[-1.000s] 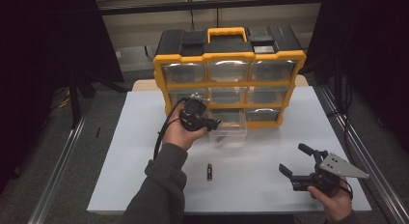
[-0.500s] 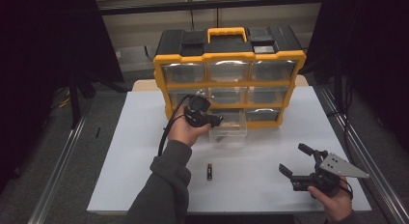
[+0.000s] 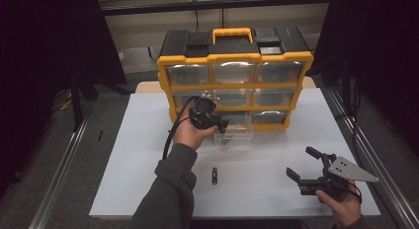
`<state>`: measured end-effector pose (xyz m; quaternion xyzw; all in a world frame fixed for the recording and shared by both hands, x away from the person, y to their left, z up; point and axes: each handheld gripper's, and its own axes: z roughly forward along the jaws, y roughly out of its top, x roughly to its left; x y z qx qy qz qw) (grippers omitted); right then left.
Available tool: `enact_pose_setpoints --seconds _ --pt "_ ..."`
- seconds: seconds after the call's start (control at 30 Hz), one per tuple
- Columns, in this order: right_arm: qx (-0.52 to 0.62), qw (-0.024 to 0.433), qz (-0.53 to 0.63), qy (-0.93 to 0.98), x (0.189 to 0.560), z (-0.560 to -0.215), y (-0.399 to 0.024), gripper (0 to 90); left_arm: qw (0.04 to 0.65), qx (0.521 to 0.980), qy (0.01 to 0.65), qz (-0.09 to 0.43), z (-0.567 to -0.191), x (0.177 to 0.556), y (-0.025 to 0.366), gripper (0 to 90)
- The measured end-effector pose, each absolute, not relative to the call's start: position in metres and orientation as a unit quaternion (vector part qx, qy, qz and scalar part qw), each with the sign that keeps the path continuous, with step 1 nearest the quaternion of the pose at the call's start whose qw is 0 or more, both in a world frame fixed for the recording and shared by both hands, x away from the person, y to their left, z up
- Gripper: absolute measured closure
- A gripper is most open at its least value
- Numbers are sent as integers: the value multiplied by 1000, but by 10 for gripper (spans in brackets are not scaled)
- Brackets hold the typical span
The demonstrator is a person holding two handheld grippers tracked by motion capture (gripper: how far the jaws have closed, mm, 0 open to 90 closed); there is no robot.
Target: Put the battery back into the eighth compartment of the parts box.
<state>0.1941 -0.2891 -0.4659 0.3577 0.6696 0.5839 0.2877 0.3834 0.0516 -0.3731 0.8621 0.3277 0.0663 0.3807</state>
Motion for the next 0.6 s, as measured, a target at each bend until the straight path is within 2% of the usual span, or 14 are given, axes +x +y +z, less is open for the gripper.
enact_pose_setpoints --seconds 0.07,0.13,0.2,0.43,0.6 --pt "358 288 584 670 194 -466 -289 18 382 862 325 67 -372 381 53 593" --pt "357 286 584 671 194 -466 -289 18 387 860 324 73 -370 377 55 523" --pt "358 287 584 670 194 -466 -289 18 385 861 326 70 -369 375 57 503" --pt "360 287 584 669 194 -466 -288 18 393 856 329 67 -371 365 64 325" --pt "362 287 584 668 194 -466 -287 18 399 855 325 65 -371 357 69 256"
